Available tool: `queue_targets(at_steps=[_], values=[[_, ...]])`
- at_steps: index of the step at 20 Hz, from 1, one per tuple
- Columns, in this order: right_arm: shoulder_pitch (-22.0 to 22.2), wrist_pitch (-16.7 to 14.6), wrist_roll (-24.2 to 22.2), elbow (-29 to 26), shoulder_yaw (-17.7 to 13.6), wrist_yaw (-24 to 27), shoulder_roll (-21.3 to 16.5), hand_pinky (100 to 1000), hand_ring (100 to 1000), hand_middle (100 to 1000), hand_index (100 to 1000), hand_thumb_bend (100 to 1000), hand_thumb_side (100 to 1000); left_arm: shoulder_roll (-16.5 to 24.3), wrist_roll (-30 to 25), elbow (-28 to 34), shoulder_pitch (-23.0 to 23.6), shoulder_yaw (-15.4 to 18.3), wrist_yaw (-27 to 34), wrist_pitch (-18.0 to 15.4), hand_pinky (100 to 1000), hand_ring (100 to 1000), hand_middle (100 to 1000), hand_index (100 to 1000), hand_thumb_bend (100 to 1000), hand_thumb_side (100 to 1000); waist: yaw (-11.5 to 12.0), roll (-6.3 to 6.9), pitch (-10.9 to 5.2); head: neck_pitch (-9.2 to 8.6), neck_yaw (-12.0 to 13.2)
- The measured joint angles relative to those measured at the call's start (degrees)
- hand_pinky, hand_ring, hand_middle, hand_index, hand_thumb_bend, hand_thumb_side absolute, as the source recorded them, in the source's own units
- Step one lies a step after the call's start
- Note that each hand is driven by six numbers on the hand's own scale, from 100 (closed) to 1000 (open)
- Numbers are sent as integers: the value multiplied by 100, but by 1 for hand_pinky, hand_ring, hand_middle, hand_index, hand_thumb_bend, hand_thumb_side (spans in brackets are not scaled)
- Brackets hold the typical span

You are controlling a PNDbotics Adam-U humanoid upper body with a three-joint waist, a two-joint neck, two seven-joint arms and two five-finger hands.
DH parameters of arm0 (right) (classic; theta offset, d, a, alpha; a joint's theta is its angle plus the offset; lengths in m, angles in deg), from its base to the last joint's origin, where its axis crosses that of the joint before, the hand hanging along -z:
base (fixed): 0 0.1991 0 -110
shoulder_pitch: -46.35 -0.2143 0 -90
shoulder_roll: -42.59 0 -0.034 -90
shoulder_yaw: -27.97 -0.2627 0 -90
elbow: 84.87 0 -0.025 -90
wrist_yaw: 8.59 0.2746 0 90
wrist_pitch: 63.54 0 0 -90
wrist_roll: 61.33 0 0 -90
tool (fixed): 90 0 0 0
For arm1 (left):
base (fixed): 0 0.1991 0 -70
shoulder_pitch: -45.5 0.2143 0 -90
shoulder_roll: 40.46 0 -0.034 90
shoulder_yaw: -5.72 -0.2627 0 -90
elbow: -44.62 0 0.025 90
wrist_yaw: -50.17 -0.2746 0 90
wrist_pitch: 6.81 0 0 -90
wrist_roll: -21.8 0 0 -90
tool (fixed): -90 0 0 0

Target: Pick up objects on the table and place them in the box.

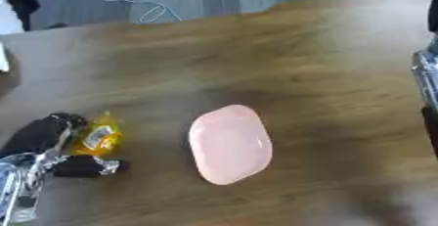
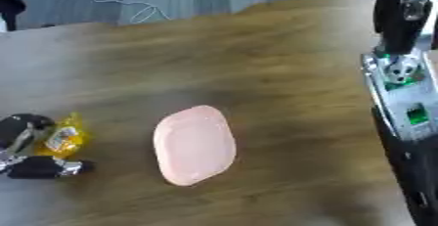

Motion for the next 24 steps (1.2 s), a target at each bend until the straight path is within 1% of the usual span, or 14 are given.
queue_targets(at_steps=[9,11,13,17,18,19,20,21,22,23,24], values=[[-28,-4,4,0,-28,-5,-1,608,745,785,804,100,920,68,-26,-371,-225,152,-70,69,567,715,756,853,820,652,-115,-5,18,-22,0],[-30,-5,4,0,-29,-5,-1,607,744,784,804,100,922,69,-5,-397,-244,181,-69,90,561,705,748,845,805,643,-132,-22,23,-22,0],[-30,-5,4,0,-29,-5,-1,607,744,784,804,100,925,69,19,-407,-251,207,-59,112,555,694,737,838,754,625,-136,-33,34,-23,0],[-31,-7,2,0,-29,-5,-1,606,744,784,804,100,927,70,37,-420,-261,230,-26,135,566,700,743,840,760,595,-137,-53,51,-24,0],[-31,-8,2,0,-29,-4,-1,606,743,784,803,100,927,72,22,-423,-265,240,-17,130,567,704,748,843,767,574,-139,-59,52,-24,0],[-32,-9,2,0,-29,-2,-1,606,743,784,804,100,928,77,-14,-425,-268,245,-11,121,565,711,755,849,796,525,-141,-63,55,-24,0],[-32,-10,2,0,-29,-1,-1,606,743,783,804,100,928,88,-72,-426,-280,248,-11,106,564,713,757,850,805,512,-144,-66,62,-24,0],[-33,-10,1,0,-29,1,-1,606,743,783,804,100,929,120,-150,-427,-296,249,-11,80,552,724,769,861,837,369,-149,-70,72,-24,0],[-34,-11,0,0,-29,2,-1,606,743,783,804,100,929,159,-255,-427,-311,253,-10,42,558,729,772,863,800,319,-159,-75,79,-24,0],[-34,-11,0,0,-29,3,-1,606,743,783,804,100,929,195,-365,-428,-335,257,-10,-3,562,731,770,863,621,181,-166,-78,80,-24,0],[-35,-12,0,0,-29,3,-1,606,743,783,804,100,930,230,-470,-428,-348,259,-10,-46,559,727,765,858,421,100,-173,-82,80,-24,0]])
